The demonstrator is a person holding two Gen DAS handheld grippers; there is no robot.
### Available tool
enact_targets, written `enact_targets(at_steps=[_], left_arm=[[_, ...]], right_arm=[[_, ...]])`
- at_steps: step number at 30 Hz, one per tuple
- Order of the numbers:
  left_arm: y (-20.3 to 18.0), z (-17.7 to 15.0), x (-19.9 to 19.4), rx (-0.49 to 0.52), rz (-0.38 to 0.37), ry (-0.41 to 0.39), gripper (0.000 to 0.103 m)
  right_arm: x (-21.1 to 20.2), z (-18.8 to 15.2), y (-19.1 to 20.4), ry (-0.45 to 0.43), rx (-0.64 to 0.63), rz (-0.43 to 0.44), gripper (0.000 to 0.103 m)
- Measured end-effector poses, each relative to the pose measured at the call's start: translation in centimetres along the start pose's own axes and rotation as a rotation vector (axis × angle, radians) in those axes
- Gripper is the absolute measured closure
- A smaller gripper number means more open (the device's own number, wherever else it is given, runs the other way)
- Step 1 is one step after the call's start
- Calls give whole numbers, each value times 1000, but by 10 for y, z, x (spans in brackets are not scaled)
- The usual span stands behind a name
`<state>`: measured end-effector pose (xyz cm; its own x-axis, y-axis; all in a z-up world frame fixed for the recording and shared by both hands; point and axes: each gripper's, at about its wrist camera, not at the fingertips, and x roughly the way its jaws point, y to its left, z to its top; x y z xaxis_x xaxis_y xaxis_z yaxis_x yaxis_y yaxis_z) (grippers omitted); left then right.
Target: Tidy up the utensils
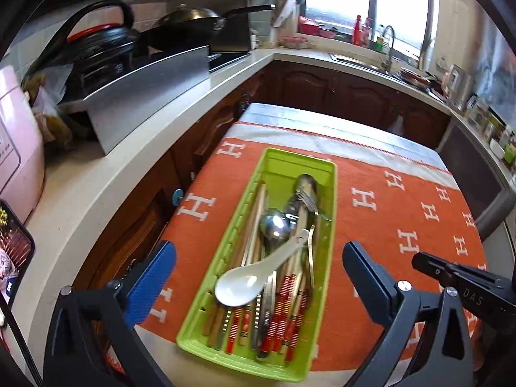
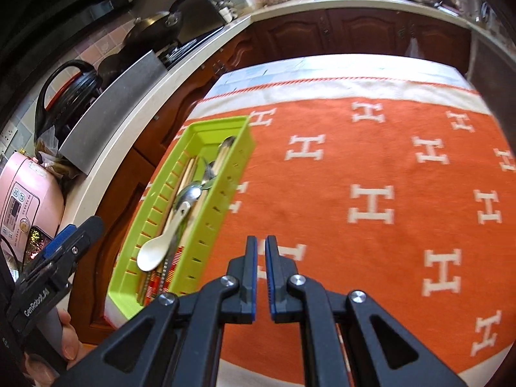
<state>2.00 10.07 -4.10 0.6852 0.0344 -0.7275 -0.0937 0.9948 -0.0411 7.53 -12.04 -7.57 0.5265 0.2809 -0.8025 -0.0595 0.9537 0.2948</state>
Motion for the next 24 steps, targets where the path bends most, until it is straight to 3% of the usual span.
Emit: enact_targets(at_steps=[3,9,18,24], left_arm=[[-20,0,-4,49,-1,18,1],[-47,6,-14,89,-11,49,1],[-74,25,-51,112,-48,-12,1],[-82,20,-57,117,-49,-11,1]], right_arm=[[-19,-3,-8,-31,-10,-33,94],[-53,-6,-18,-106,-11,-104,80],[-100,-10,-18,-201,-18,-141,71],[-127,-14,-11,-296,-40,-209,54]])
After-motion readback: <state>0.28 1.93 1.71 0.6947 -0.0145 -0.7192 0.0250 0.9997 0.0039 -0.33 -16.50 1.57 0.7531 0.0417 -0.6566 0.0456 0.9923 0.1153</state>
